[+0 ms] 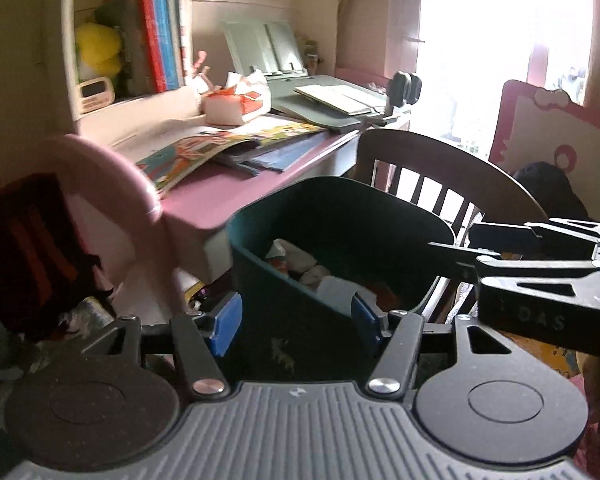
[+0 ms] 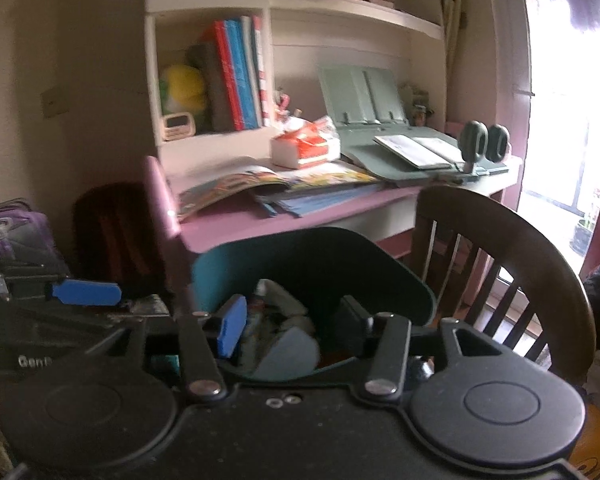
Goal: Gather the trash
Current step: 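Move both tools back down toward the trash under the quilt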
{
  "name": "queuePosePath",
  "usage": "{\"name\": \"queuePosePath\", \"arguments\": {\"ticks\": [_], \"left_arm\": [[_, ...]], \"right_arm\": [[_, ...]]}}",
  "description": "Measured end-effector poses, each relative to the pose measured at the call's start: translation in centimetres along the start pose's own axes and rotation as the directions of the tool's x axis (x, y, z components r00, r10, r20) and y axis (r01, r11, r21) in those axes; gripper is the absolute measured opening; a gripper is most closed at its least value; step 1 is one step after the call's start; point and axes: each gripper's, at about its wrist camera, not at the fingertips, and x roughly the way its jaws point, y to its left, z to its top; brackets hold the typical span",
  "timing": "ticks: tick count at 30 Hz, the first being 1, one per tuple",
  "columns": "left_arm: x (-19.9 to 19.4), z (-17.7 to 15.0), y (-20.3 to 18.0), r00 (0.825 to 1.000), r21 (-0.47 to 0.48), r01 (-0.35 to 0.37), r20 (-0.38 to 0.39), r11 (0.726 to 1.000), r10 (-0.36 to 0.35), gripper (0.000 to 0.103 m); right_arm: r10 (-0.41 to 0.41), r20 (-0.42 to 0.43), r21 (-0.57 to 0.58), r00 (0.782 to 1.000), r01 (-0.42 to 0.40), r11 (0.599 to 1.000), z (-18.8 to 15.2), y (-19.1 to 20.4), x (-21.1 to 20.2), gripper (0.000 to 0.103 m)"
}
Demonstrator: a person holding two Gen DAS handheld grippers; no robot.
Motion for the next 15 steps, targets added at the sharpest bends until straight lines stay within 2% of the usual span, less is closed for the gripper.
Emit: {"name": "queuePosePath", "arguments": {"ticks": [3, 7, 12, 15], "left_arm": [[-2.3, -1.0, 1.1, 1.000, -0.017, -0.008, 0.003, 1.000, 0.008, 0.060], [-4.9, -2.8, 3.0, 1.000, -0.038, -0.030, 0.009, 0.999, 0.030, 0.070], [-7.4, -5.7, 6.2, 0.999, -0.078, -0.053, 0.003, 0.996, 0.053, 0.073], [-8.7, -7.8, 8.7, 0.998, -0.099, -0.067, -0.003, 0.993, 0.067, 0.080]], "right_arm": [[0.027, 0.015, -0.019, 1.000, -0.026, 0.999, -0.2, 1.8, -1.8, 0.054], [0.063, 0.026, -0.047, 0.998, -0.062, 0.997, -1.0, 4.5, -3.7, 0.054], [0.124, 0.025, -0.060, 0.992, -0.122, 0.991, -2.2, 7.8, -4.9, 0.055], [0.168, 0.012, -0.060, 0.986, -0.167, 0.984, -3.1, 9.8, -4.9, 0.055]]}}
